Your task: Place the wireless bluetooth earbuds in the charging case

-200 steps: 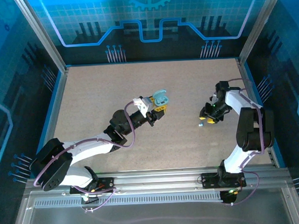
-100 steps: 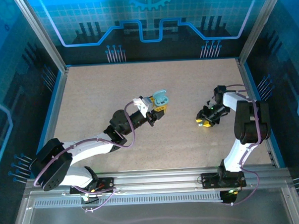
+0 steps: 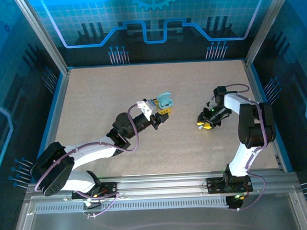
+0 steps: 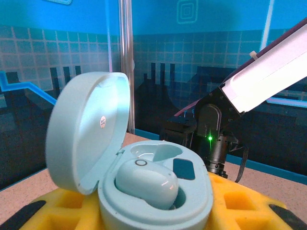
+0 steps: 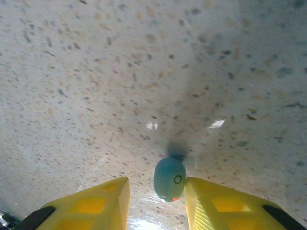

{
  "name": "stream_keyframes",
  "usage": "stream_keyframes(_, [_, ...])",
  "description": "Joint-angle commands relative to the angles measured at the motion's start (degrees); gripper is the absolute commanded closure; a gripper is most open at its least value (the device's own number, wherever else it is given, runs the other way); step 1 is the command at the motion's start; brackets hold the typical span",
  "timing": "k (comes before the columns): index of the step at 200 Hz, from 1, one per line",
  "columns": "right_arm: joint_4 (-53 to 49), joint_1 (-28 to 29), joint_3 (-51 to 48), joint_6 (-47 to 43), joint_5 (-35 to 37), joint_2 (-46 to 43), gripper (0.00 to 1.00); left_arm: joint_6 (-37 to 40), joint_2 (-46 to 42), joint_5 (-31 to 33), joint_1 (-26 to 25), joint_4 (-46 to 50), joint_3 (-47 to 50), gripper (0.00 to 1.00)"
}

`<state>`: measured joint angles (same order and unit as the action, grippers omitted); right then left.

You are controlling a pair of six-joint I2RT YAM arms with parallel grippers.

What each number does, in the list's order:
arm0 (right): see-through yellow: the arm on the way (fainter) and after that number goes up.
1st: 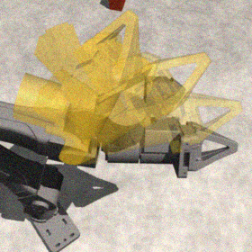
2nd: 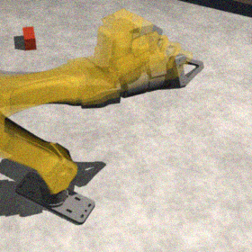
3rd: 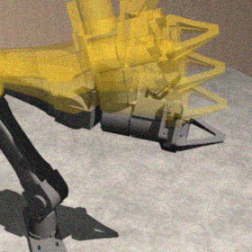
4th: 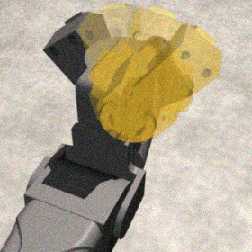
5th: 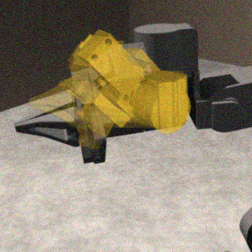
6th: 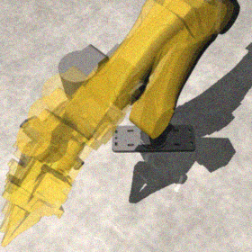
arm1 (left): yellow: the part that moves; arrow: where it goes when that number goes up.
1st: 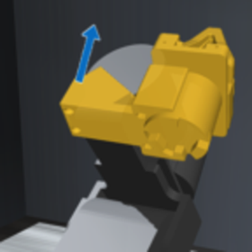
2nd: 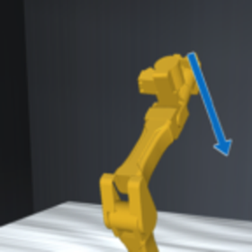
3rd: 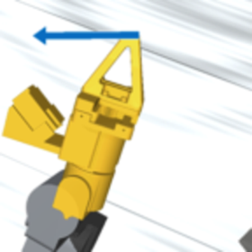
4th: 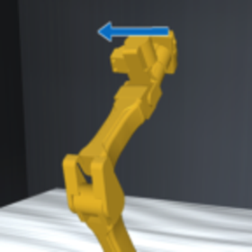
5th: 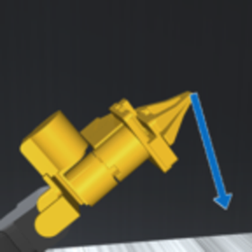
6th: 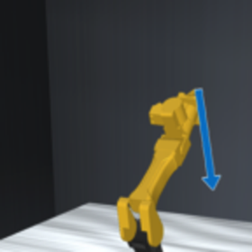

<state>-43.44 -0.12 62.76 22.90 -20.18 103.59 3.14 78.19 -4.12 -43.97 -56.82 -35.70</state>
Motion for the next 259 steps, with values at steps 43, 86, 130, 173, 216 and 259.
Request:
stream_keyframes(43, [-2.3,2.7,4.8,0.0,1.9,2.9,0.62,0.2,-1.3,0.3,0.5,-0.7,0.0,0.71])
stream_keyframes(86, [-3.6,4.0,6.1,2.1,5.1,3.7,0.6,0.4,-1.5,0.6,0.5,-0.8,0.3,0.71])
stream_keyframes(130, [-4.3,6.2,7.9,3.0,7.0,5.4,0.6,0.5,-1.6,0.7,0.5,-0.8,0.4,0.71])
stream_keyframes(173, [-5.6,7.7,10.2,2.5,9.5,6.8,0.66,0.5,-1.8,0.5,0.6,-0.5,0.4,0.71])
stream_keyframes(216, [-7.3,8.6,11.6,1.8,11.4,8.1,0.7,0.6,-1.9,0.7,0.6,-0.4,0.4,0.72])
stream_keyframes(259, [-10.1,9.9,13.3,-0.8,13.7,8.9,0.7,0.6,-2.0,0.7,0.6,-0.4,0.5,0.72])
